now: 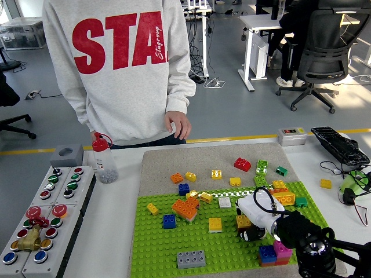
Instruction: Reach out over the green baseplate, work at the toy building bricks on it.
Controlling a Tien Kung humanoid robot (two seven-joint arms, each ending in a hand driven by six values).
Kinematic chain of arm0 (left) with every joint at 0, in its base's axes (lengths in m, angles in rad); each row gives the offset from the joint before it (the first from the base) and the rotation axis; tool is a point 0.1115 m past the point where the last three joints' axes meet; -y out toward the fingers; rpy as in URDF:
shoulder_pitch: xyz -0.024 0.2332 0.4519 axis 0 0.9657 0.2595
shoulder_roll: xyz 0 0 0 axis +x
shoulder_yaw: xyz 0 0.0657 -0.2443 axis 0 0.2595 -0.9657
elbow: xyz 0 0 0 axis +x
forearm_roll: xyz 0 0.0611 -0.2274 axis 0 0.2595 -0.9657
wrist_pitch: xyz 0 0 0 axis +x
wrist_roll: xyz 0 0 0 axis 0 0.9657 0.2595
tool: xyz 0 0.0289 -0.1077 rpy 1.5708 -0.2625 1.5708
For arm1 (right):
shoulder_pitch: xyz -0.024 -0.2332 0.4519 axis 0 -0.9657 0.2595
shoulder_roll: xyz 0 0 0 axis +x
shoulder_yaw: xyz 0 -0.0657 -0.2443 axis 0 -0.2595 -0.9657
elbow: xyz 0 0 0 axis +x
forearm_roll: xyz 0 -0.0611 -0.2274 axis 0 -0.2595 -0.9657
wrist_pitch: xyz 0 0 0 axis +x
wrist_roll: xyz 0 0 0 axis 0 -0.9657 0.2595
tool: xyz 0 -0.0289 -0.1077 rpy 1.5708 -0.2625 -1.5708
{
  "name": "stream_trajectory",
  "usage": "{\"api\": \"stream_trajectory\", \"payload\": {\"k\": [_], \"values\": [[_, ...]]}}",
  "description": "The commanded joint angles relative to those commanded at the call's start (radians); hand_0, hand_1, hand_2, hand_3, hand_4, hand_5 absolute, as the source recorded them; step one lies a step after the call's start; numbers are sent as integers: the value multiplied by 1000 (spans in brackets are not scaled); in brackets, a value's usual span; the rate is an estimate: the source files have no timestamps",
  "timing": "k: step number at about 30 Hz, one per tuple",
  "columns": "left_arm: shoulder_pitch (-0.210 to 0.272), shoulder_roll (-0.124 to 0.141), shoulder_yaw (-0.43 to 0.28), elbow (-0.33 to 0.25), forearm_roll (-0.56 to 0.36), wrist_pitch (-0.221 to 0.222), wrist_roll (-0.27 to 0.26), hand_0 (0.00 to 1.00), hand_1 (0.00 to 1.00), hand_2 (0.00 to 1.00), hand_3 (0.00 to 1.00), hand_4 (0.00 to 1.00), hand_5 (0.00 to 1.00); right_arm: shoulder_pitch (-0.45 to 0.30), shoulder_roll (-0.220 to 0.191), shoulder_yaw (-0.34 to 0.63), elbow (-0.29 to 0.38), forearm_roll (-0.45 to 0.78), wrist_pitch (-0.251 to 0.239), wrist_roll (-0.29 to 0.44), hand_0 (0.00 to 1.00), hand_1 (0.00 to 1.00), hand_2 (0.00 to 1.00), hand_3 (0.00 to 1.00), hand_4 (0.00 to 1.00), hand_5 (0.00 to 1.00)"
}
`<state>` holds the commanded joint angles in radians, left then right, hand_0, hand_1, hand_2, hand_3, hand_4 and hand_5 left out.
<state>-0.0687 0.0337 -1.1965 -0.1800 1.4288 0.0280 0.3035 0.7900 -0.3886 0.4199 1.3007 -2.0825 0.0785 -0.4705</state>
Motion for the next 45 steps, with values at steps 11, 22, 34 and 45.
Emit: {"api": "stream_trajectory", "payload": {"k": [11, 22, 34, 45], "values": [[-4, 0, 5, 0, -8, 1, -3, 691, 690, 654, 619, 360, 998, 1, -2, -7, -16, -26, -13, 8, 299, 138, 205, 572, 749, 318], [-7, 1, 6, 0, -10, 1, -3, 691, 690, 654, 619, 361, 998, -4, -3, -17, -25, -43, -49, 32, 276, 120, 195, 530, 698, 265], [-9, 1, 6, 0, -10, 1, -4, 691, 690, 654, 619, 359, 998, -17, -26, 2, 5, -49, -75, 52, 254, 102, 188, 505, 687, 231], [-12, 2, 3, 0, -10, 1, -4, 691, 690, 655, 618, 360, 998, -87, -106, 128, 177, -38, -65, 32, 250, 105, 194, 507, 666, 202]]}}
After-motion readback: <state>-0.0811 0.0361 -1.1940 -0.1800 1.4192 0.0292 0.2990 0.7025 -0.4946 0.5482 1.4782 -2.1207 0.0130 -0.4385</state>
